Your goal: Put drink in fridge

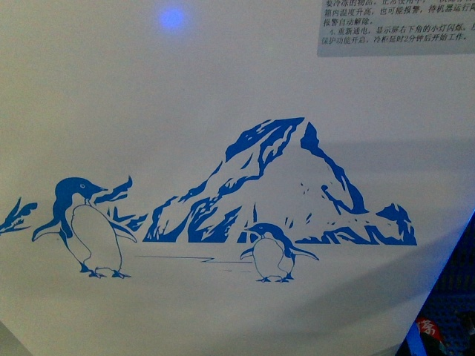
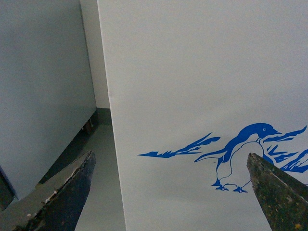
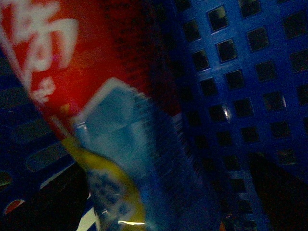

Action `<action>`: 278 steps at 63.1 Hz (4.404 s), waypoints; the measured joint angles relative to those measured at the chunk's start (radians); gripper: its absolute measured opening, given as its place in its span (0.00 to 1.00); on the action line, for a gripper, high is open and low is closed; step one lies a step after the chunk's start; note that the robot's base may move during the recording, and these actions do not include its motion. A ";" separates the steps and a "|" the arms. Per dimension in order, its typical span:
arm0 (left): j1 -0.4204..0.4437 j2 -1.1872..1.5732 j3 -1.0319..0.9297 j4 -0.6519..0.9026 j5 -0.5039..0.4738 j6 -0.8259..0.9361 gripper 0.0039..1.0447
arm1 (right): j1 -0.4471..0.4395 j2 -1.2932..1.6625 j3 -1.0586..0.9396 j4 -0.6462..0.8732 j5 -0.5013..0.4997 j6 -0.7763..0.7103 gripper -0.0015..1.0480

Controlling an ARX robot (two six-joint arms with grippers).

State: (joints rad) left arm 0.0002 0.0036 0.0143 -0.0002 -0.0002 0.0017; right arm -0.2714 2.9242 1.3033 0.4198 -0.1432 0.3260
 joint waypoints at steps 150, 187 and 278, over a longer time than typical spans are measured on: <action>0.000 0.000 0.000 0.000 0.000 0.000 0.92 | 0.105 -2.545 -0.783 -0.672 0.038 -0.197 0.42; 0.000 0.000 0.000 0.000 0.000 0.000 0.92 | 0.315 -2.620 -0.908 -0.564 0.419 -0.151 0.42; 0.016 0.039 0.026 -0.064 0.059 -0.063 0.92 | 0.320 -2.629 -0.916 -0.558 0.431 -0.153 0.41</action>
State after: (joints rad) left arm 0.0162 0.0422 0.0399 -0.0639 0.0589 -0.0608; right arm 0.0483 0.2955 0.3874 -0.1387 0.2874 0.1726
